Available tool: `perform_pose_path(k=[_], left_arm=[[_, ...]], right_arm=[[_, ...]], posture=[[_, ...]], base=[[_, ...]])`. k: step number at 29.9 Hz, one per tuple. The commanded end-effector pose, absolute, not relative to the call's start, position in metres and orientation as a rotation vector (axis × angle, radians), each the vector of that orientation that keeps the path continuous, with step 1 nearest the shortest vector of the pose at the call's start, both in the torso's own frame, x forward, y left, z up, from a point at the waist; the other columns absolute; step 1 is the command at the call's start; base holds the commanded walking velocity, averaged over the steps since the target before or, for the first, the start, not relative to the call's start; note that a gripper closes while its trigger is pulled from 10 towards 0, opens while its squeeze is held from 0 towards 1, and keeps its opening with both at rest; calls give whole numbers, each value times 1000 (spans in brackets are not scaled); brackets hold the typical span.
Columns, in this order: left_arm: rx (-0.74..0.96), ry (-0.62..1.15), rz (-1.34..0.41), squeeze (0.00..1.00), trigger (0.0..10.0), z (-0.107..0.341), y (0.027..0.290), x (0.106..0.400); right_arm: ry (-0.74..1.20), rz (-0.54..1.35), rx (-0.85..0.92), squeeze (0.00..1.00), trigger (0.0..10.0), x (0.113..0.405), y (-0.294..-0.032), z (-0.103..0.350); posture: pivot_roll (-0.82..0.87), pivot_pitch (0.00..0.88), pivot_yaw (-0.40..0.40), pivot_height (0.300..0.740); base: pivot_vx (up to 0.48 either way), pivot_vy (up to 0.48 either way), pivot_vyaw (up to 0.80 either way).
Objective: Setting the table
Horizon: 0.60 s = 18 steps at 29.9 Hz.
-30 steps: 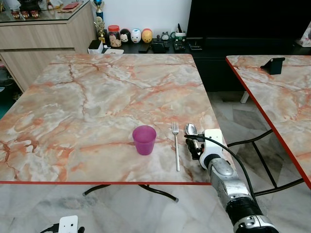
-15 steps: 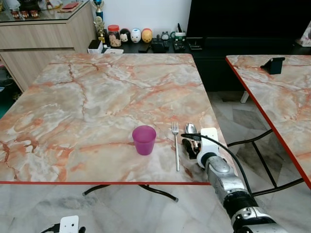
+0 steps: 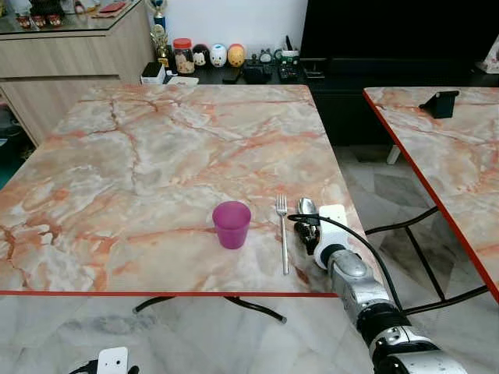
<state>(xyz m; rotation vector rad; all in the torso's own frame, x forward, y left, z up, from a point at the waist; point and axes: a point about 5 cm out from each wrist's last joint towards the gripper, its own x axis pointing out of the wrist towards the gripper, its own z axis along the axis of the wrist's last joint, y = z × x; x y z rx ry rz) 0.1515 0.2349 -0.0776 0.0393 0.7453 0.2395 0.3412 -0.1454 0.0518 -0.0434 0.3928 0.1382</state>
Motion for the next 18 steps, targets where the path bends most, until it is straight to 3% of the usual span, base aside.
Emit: perform_pose_path(k=[1, 18], left_arm=[[46, 779, 225, 0, 10000, -81, 234, 144], [45, 780, 214, 0, 10000, -81, 235, 145]], right_arm=[[402, 126, -50, 0, 0, 342, -149, 51], [398, 95, -50, 0, 0, 341, -154, 50]], posture=[[55, 0, 2, 740], [61, 0, 4, 740]], base=[[0, 0, 0], [0, 0, 0]])
